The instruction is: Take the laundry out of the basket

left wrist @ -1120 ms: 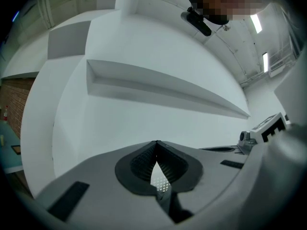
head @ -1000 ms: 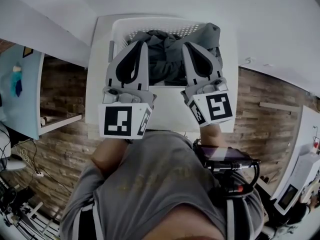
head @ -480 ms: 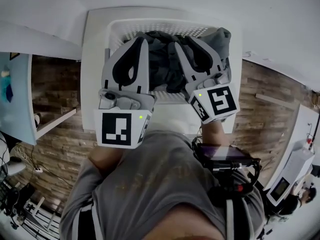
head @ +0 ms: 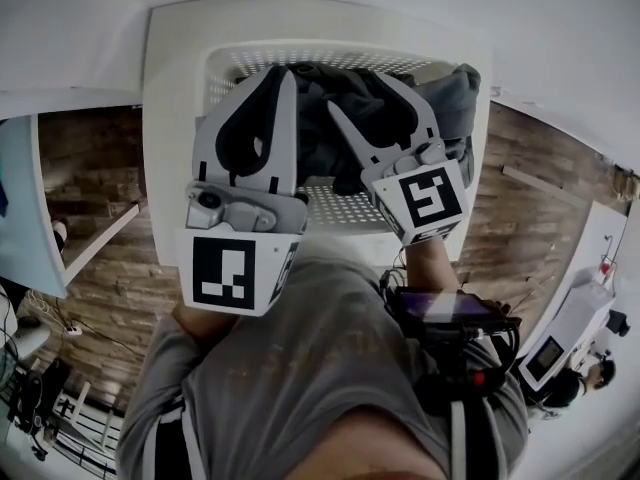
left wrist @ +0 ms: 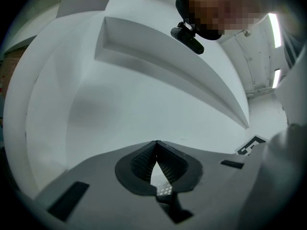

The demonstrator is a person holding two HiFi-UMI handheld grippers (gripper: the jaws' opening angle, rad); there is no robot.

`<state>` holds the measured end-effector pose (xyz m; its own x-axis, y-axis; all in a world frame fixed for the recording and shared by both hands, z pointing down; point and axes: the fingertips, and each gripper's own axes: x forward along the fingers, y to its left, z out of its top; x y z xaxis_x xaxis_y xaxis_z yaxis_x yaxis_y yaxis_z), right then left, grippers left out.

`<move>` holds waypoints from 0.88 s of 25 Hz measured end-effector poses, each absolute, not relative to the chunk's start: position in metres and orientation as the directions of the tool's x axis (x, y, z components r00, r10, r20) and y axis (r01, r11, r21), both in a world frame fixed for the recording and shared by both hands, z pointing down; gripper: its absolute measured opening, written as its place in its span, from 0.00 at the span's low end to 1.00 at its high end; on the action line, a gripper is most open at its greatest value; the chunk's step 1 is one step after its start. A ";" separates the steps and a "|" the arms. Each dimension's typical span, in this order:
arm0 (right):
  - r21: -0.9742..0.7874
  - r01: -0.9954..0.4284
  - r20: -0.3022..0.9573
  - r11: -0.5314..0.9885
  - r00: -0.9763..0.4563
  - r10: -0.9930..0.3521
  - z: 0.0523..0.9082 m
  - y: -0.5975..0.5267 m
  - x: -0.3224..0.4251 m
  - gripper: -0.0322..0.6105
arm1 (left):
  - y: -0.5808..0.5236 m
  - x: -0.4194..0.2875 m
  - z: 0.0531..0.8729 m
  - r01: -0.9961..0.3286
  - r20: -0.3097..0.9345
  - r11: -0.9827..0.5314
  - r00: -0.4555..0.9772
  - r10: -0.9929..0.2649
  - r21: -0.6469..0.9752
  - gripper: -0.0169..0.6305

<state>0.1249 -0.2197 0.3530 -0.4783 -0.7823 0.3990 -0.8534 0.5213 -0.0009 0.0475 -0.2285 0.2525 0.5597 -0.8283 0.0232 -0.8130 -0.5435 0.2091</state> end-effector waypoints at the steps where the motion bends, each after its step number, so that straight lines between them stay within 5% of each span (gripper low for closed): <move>1: 0.002 -0.848 0.417 0.530 -0.482 -0.771 0.358 -0.221 0.123 0.46 | -0.231 0.047 0.255 -0.812 0.030 -0.541 0.560 -0.828 0.219 0.04; 9: 0.008 -0.813 0.563 0.583 -0.478 -0.675 0.396 -0.221 0.114 0.60 | -0.249 0.038 0.276 -0.811 0.083 -0.518 0.556 -0.827 0.272 0.04; 22: 0.074 -0.744 0.750 0.664 -0.398 -0.529 0.436 -0.220 0.116 0.60 | -0.260 0.042 0.286 -0.776 0.093 -0.523 0.585 -0.805 0.352 0.04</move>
<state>0.1156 -0.2197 0.4363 -0.3978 -0.5285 0.7500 -0.7437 0.6644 0.0737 0.0418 -0.2596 0.2856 0.5853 -0.8055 0.0930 -0.7761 -0.5234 0.3518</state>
